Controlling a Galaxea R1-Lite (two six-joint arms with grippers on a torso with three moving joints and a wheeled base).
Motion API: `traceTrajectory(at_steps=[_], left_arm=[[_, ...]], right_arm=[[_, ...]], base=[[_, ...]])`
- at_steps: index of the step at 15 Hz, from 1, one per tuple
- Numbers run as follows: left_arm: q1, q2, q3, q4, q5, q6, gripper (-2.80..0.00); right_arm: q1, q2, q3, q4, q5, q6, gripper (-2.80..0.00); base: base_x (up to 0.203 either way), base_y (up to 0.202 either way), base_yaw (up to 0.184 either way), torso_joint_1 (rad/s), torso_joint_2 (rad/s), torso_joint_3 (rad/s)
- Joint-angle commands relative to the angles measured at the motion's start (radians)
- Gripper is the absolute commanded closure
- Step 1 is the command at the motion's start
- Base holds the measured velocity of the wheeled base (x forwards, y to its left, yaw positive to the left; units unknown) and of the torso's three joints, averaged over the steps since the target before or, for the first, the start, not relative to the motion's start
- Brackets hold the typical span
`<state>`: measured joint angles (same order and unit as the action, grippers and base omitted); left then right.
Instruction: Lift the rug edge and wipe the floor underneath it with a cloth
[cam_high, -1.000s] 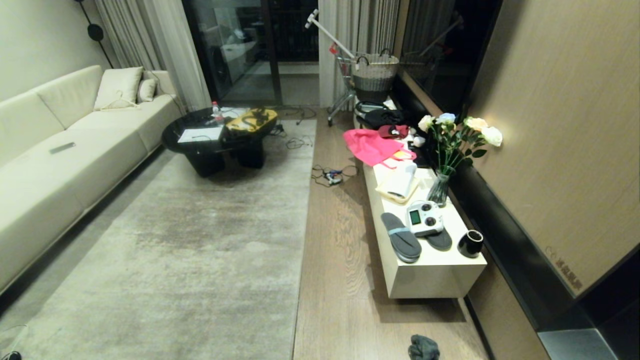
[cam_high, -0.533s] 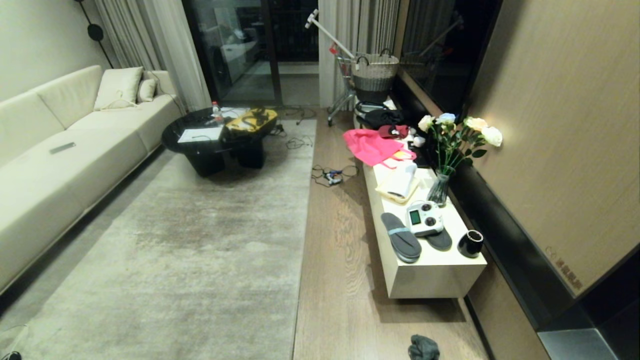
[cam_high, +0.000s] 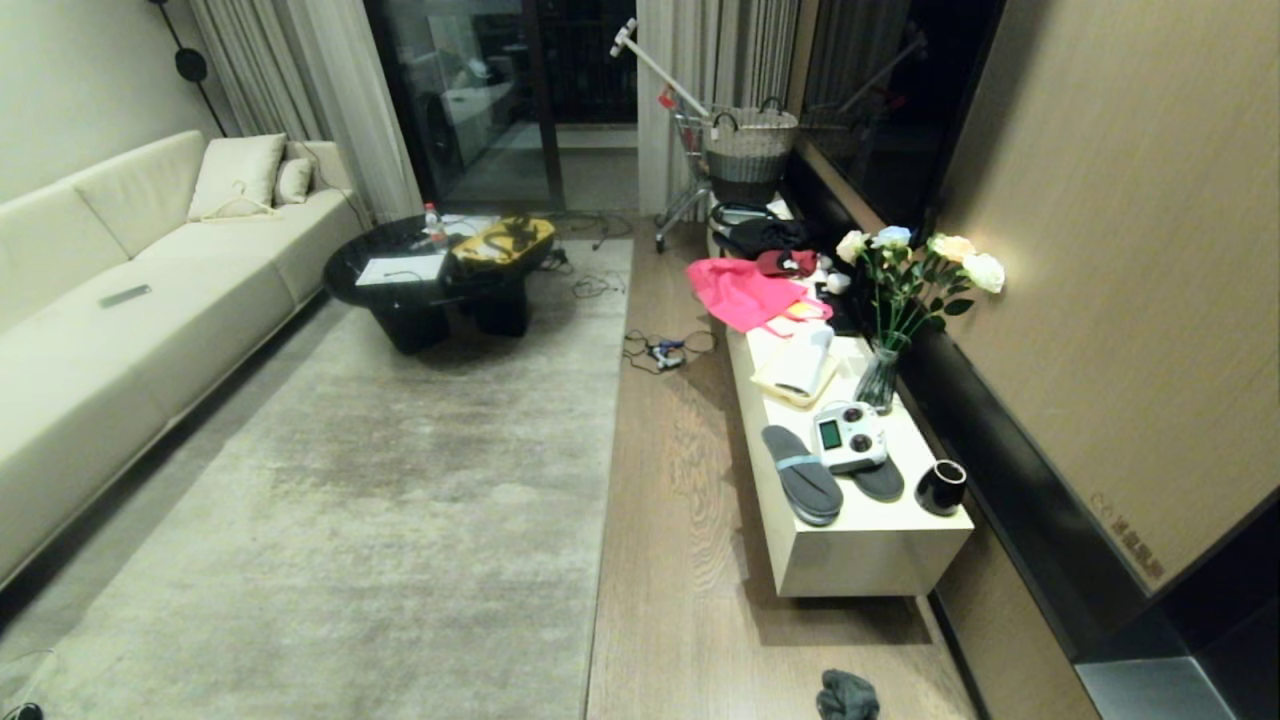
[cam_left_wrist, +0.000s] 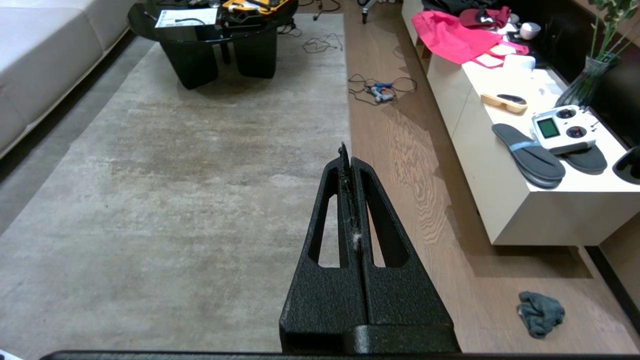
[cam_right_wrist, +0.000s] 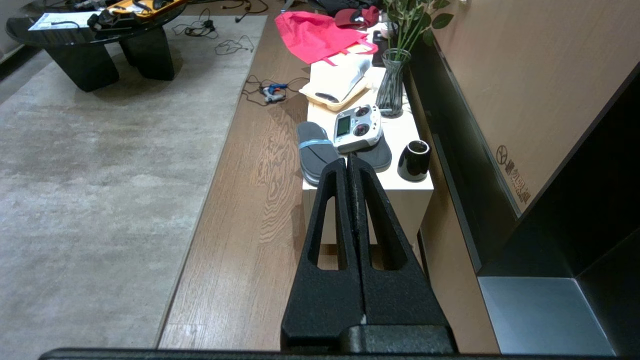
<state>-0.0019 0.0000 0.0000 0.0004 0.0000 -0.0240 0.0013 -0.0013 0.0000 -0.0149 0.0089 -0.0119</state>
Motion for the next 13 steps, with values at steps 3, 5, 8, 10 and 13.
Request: traceTrajectory(at_steps=[3,5,8,10,13], left_arm=[[0.001,0.000,0.000,0.000,0.000,-0.001,0.00],[0.000,0.000,0.000,0.000,0.000,-0.001,0.00],[0.000,0.000,0.000,0.000,0.000,-0.001,0.00],[0.000,0.000,0.000,0.000,0.000,-0.001,0.00],[0.000,0.000,0.000,0.000,0.000,-0.001,0.00]], right_arm=[[0.000,0.001,0.000,-0.002,-0.001,0.001,0.00],[0.000,0.001,0.000,0.000,0.000,0.000,0.00],[0.000,0.001,0.000,0.000,-0.001,0.003,0.00],[0.000,0.001,0.000,0.000,0.000,0.000,0.00],[0.000,0.001,0.000,0.000,0.000,0.000,0.00]], base=[[0.000,0.000,0.000,0.000,0.00,0.000],[0.000,0.000,0.000,0.000,0.00,0.000],[0.000,0.000,0.000,0.000,0.00,0.000],[0.000,0.000,0.000,0.000,0.00,0.000],[0.000,0.000,0.000,0.000,0.00,0.000]])
